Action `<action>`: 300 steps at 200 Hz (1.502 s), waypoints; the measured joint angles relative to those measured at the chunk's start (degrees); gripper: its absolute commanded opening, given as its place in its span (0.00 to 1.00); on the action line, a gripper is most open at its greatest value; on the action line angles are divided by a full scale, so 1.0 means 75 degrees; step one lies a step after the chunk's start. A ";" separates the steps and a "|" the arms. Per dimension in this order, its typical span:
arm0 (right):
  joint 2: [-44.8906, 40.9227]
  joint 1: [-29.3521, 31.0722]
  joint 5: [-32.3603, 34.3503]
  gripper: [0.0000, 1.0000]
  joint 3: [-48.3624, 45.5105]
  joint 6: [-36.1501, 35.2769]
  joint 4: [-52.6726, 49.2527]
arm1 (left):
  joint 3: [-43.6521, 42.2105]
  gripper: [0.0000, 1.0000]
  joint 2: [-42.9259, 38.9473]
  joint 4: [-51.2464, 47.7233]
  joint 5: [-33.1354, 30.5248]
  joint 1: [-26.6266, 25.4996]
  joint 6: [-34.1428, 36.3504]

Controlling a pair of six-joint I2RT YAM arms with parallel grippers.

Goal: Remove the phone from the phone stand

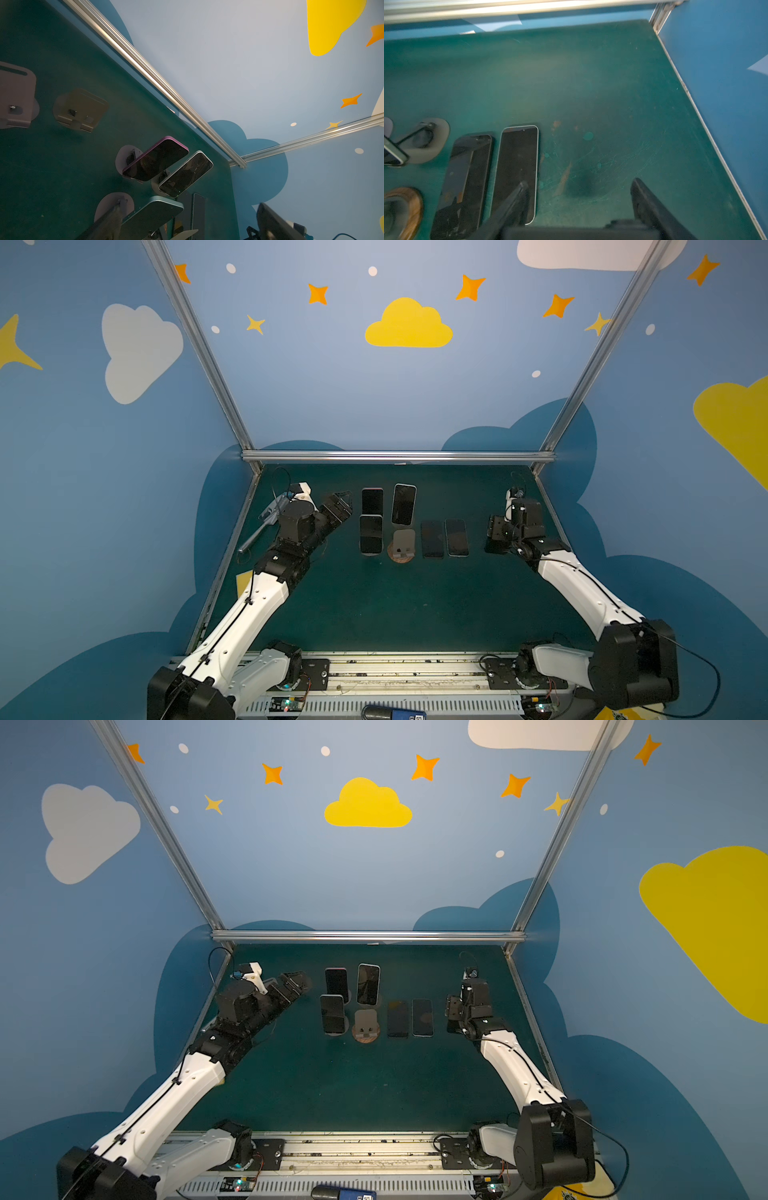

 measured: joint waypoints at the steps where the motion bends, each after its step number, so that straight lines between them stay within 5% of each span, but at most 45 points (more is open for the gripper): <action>1: 0.0012 -0.0003 -0.0006 0.62 0.0000 0.0000 0.0000 | 0.0000 1.00 0.0000 -0.0003 -0.0003 0.0000 0.0000; 59: 0.0714 -0.0119 -0.0565 0.62 0.0315 0.0009 -0.0055 | 0.0000 1.00 0.0085 0.0000 0.0000 0.0000 0.0000; 168: 0.2929 -0.0239 -0.1346 0.61 0.3112 -0.0254 -0.2410 | 0.0000 1.00 0.0131 -0.0003 -0.0058 0.0003 0.0041; 300: 0.4223 -0.0297 -0.1364 0.60 0.3780 -0.0137 -0.3142 | 0.0000 1.00 0.0131 -0.0003 -0.0087 0.0052 0.0085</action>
